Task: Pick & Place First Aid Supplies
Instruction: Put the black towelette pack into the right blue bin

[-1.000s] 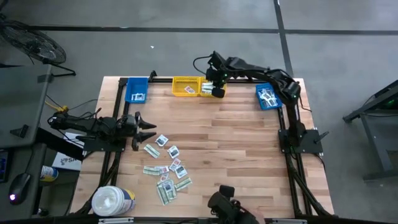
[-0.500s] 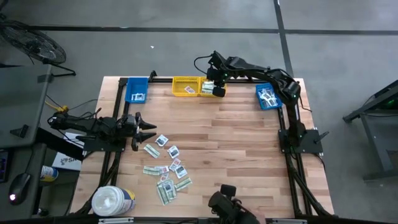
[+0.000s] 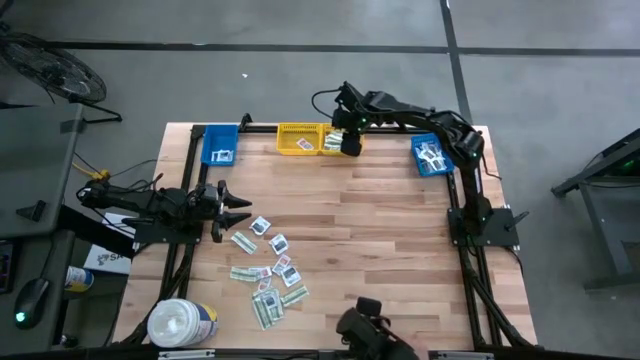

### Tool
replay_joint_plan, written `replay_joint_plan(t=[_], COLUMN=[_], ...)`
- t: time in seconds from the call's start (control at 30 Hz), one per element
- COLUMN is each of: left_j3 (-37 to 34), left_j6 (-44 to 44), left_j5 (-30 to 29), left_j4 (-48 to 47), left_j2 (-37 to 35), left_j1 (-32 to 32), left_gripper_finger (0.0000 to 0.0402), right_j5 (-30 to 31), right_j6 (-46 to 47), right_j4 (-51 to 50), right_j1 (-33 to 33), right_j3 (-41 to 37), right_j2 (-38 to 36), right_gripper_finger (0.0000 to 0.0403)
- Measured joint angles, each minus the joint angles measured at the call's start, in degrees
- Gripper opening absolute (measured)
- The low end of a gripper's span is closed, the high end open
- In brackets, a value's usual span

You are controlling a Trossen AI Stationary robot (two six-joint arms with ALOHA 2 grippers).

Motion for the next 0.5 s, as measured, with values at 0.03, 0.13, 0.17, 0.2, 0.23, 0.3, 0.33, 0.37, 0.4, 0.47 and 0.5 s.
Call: replay_joint_plan(t=[0.03,0.13,0.17,0.2,0.23,0.3,0.33,0.37,0.4,0.47,0.5], left_j3=[0.00,0.00,-0.01,-0.01,0.00,0.02,0.04,0.04,0.04,0.05,0.07], left_j6=[0.00,0.00,0.00,0.00,0.00,0.00,0.00,0.04,0.32,1.62,2.16], left_j5=[-0.04,-0.04,-0.04,-0.04,-0.04,-0.04,-0.17,-0.65,-1.27,-2.15,-2.69], left_j4=[0.00,-0.01,-0.02,-0.05,-0.12,-0.31,-0.31,-0.33,-0.35,-0.37,-0.37], left_j2=[0.00,0.00,0.00,-0.01,0.00,0.00,-0.02,0.00,0.00,-0.02,0.00], left_j1=[0.01,0.00,0.01,0.01,0.00,0.00,0.00,0.00,0.00,0.00,0.02], left_gripper_finger=[0.0177,0.0177,0.0177,0.0177,0.0177,0.0177,0.0177,0.0177,0.0177,0.0177,0.0177], right_j5=[0.03,-0.30,-0.48,-0.81,-1.43,-3.77,-5.40,-7.15,-8.73,-11.08,-11.70], right_j6=[0.24,0.64,0.75,1.02,1.59,2.65,3.12,3.52,3.73,4.31,4.53], right_j4=[-0.95,-4.18,-5.17,-6.22,-7.18,-8.97,-9.94,-11.10,-12.25,-14.08,-15.04], right_j1=[0.00,0.00,0.01,0.10,0.27,0.60,0.90,1.19,1.60,2.46,2.94], right_j3=[0.00,-0.02,-0.02,-0.02,-0.02,-0.02,-0.02,-0.02,-0.02,-0.02,-0.02], right_j2=[-0.25,-2.03,-2.96,-4.05,-5.13,-7.51,-8.61,-9.84,-10.90,-12.78,-13.56], right_gripper_finger=[0.0144,0.0162,0.0165,0.0166,0.0166,0.0165,0.0163,0.0160,0.0158,0.0152,0.0150])
